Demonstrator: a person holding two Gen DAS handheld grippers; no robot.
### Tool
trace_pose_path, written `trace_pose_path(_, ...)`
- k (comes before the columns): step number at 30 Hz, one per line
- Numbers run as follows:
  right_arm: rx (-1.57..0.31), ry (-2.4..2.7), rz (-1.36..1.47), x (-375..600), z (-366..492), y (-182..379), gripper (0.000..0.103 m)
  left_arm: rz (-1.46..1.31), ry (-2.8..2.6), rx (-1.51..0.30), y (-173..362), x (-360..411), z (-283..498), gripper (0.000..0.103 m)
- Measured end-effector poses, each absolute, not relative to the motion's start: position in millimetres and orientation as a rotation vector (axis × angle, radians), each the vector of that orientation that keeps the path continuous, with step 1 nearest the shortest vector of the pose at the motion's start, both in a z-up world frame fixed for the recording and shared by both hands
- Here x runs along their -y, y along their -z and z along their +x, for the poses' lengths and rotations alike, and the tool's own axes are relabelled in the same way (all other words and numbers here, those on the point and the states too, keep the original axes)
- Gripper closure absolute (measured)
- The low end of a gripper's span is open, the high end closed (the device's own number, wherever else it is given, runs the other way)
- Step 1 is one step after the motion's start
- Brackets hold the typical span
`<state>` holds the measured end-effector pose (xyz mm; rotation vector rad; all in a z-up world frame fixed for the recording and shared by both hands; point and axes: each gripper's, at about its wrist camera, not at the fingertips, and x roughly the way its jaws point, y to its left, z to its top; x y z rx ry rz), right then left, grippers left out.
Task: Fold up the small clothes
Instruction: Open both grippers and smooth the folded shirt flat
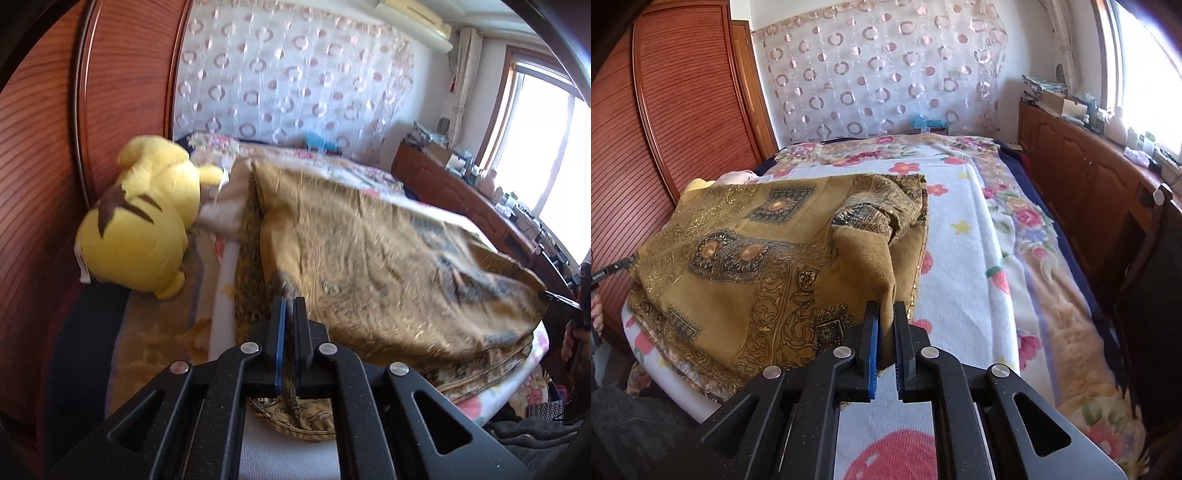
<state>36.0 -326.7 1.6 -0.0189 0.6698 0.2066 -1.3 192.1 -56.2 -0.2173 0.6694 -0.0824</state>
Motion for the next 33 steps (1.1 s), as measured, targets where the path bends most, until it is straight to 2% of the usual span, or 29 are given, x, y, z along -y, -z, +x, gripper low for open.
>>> trace_pose_path(2, -0.659, -0.184, -0.027, 328.8, 24.2, -7.6, 0.079, -0.205, 0.071, -0.661, 49.7, -191.8, -2.7, 0.099)
trace_pose_path(5, -0.635, -0.161, -0.042, 327.8, 13.7, -14.9, 0.071, -0.209, 0.075, -0.664, 47.4, -191.2, -1.8, 0.095)
trace_pose_path(10, -0.604, -0.172, -0.056, 316.8, 10.3, -13.2, 0.067, -0.170, 0.102, -0.693, 57.7, -175.6, -0.6, 0.065)
trace_pose_path(12, -0.598, -0.190, -0.068, 309.1, 10.7, -10.2, 0.066, -0.163, 0.103, -0.717, 65.2, -170.8, 1.4, 0.061)
trace_pose_path(14, -0.597, -0.210, -0.082, 299.5, 11.4, -6.7, 0.065, -0.161, 0.112, -0.726, 69.4, -164.9, 0.5, 0.051)
trace_pose_path(25, -0.637, -0.293, -0.137, 247.2, 47.4, 31.5, 0.064, -0.193, 0.220, -0.819, 105.5, -110.8, -1.3, 0.051)
trace_pose_path(33, -0.684, -0.259, -0.173, 234.1, 78.7, 52.4, 0.064, -0.130, 0.161, -0.791, 101.4, -101.6, 10.0, 0.051)
